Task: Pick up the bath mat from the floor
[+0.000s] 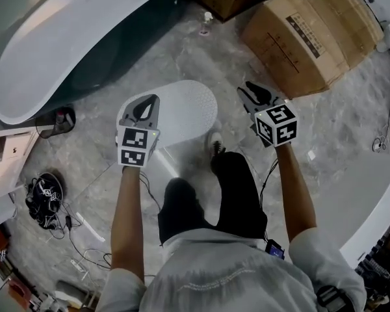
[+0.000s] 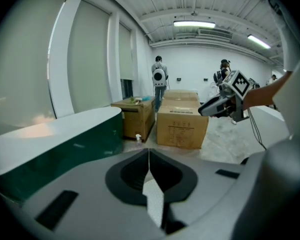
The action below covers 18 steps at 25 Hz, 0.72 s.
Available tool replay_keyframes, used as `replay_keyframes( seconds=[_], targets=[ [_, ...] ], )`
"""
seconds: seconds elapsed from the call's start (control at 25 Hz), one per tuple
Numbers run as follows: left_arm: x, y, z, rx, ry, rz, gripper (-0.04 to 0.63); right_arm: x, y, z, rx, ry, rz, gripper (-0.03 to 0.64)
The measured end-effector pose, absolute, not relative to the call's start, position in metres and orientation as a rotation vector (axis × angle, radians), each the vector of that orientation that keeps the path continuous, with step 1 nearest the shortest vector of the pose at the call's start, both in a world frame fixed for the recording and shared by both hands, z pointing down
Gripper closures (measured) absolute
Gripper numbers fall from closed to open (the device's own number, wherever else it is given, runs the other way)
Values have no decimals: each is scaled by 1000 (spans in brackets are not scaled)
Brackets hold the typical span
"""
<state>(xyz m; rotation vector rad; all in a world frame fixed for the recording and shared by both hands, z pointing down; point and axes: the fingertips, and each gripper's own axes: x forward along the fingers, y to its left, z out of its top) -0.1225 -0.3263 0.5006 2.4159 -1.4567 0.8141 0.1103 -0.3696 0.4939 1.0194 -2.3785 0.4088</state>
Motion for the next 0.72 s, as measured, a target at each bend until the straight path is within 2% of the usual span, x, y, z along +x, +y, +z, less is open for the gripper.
replay_keyframes(
  seconds=[0.44,0.72],
  targets=[
    [-150,-351,717,2396,-1460,794,577,102,-397,691,1068,-2361,350,505],
    [-143,-346,828,2383,-1420,787,577,105,-393,808,1059,-2349,415,486]
  ],
)
